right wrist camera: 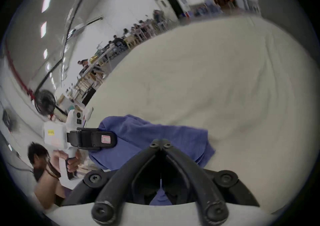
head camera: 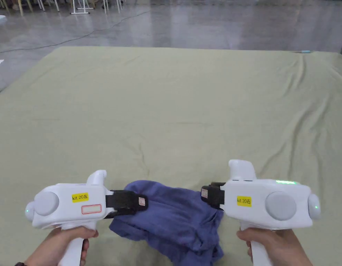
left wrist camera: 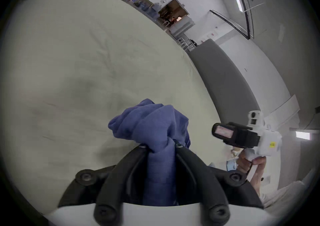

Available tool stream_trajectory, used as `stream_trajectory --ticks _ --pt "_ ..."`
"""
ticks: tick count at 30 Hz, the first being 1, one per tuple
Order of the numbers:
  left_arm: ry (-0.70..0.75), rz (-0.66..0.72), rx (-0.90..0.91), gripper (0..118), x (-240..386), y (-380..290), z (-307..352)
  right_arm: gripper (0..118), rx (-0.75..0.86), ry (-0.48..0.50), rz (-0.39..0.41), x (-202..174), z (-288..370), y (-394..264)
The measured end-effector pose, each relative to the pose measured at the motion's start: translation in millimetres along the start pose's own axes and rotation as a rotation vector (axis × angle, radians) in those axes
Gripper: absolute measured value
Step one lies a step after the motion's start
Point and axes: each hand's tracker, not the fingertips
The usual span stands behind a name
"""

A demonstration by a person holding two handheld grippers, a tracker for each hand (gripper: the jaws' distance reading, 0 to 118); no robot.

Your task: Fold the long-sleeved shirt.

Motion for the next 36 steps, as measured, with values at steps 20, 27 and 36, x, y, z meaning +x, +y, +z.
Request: stream_trajectory --ticks 20,27,36 --pt "0.298 0.061 0.105 18 -213.1 55.0 205.3 0 0.042 0.185 0.355 -281.2 -217.8 9.6" --pt "0.405 -0.010 0.261 115 -188.9 52.5 207.9 0 0.053 0.183 0.357 -258.5 -192.4 15.1" --pt "0.592 -0.394 0.548 0 -14.1 36.8 200.4 0 0.266 0.082 0.295 -185.1 -70.2 59.9"
